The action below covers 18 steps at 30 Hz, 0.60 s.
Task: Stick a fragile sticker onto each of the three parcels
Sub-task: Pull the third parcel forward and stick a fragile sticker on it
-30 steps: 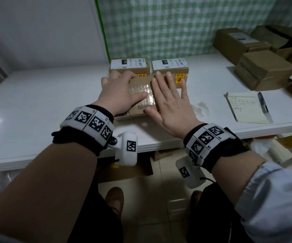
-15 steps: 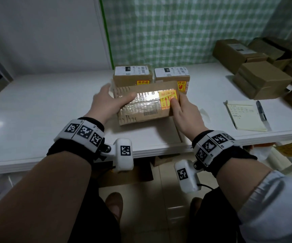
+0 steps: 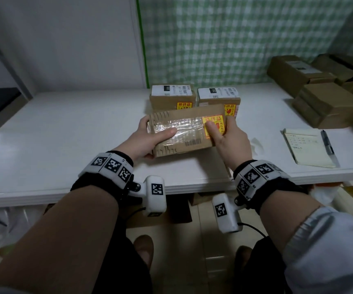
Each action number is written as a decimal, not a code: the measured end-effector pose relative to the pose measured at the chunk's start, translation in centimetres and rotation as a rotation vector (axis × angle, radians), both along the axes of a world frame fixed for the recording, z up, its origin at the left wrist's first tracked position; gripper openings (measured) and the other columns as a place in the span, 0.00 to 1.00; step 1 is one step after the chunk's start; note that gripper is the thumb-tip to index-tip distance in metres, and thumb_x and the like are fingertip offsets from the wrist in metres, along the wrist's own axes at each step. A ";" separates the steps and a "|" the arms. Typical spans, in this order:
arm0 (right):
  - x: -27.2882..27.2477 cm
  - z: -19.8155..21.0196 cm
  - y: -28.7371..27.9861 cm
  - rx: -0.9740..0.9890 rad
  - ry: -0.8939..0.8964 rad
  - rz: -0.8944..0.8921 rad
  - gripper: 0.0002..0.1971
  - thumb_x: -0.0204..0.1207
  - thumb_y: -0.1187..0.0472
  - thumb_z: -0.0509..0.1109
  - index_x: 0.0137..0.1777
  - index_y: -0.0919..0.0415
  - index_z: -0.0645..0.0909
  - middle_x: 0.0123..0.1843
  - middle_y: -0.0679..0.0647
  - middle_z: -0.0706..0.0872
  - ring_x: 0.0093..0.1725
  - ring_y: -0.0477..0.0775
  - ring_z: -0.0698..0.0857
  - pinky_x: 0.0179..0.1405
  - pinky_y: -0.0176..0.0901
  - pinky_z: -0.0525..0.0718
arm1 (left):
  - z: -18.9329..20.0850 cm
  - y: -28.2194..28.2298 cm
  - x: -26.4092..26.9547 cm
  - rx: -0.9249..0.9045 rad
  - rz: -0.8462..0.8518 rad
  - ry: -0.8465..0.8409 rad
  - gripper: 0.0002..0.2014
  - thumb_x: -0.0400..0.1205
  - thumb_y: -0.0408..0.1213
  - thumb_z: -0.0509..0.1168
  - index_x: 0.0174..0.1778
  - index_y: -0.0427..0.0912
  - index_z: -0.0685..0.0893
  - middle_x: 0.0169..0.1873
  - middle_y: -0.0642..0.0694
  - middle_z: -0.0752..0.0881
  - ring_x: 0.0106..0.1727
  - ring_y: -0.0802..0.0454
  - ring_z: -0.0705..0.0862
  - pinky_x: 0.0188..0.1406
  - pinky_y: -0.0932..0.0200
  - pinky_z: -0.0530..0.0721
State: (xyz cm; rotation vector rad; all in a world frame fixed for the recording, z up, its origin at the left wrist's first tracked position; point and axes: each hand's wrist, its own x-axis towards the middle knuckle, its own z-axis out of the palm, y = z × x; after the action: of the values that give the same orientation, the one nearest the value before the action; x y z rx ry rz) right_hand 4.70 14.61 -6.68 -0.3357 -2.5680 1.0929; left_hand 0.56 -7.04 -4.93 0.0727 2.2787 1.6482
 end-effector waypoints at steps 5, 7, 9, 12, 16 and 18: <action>0.4 0.0 0.7 -0.060 0.062 0.004 0.23 0.85 0.44 0.47 0.60 0.57 0.78 0.53 0.58 0.87 0.56 0.63 0.84 0.54 0.51 0.80 | -0.2 0.1 -0.1 0.005 0.014 0.001 0.40 0.68 0.58 0.74 0.72 0.60 0.62 0.55 0.50 0.86 0.51 0.48 0.88 0.55 0.42 0.86; 0.0 0.4 0.2 -0.045 0.002 0.018 0.28 0.81 0.36 0.47 0.64 0.57 0.74 0.57 0.59 0.86 0.58 0.63 0.83 0.58 0.56 0.80 | -0.2 0.1 -0.1 0.010 0.019 0.003 0.39 0.69 0.57 0.74 0.73 0.60 0.62 0.55 0.51 0.85 0.50 0.49 0.87 0.53 0.44 0.86; -0.6 1.0 -0.5 -0.039 -0.036 0.014 0.35 0.73 0.29 0.52 0.64 0.57 0.71 0.57 0.57 0.86 0.57 0.63 0.83 0.58 0.59 0.80 | -0.2 0.1 -0.1 0.014 0.019 0.004 0.39 0.69 0.56 0.75 0.72 0.60 0.62 0.55 0.51 0.85 0.50 0.49 0.87 0.54 0.44 0.86; -1.2 1.1 -1.0 -0.083 -0.019 -0.004 0.32 0.71 0.29 0.59 0.60 0.57 0.70 0.52 0.53 0.84 0.51 0.58 0.83 0.54 0.56 0.82 | -0.3 -0.2 -0.2 0.017 0.019 0.010 0.40 0.66 0.56 0.77 0.71 0.60 0.64 0.53 0.49 0.88 0.50 0.48 0.89 0.56 0.43 0.86; -1.2 0.3 -0.1 -0.128 -0.001 -0.040 0.28 0.80 0.35 0.50 0.58 0.58 0.77 0.54 0.57 0.87 0.54 0.61 0.83 0.56 0.52 0.79 | -0.4 -0.3 -0.3 -0.007 0.028 0.020 0.49 0.54 0.63 0.78 0.71 0.60 0.64 0.53 0.47 0.89 0.49 0.48 0.90 0.55 0.43 0.87; -1.0 0.1 0.5 -0.145 0.008 -0.059 0.29 0.84 0.40 0.45 0.48 0.61 0.81 0.48 0.59 0.87 0.50 0.61 0.83 0.50 0.48 0.77 | -0.4 -0.2 -0.5 -0.007 0.025 0.016 0.49 0.55 0.63 0.78 0.71 0.61 0.64 0.55 0.47 0.88 0.49 0.48 0.90 0.54 0.45 0.87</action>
State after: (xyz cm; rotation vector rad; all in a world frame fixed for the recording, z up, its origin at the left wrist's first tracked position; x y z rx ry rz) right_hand 3.67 15.13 -6.59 -0.4385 -2.4615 1.2591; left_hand 0.06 -7.27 -5.29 0.0569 2.3066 1.6574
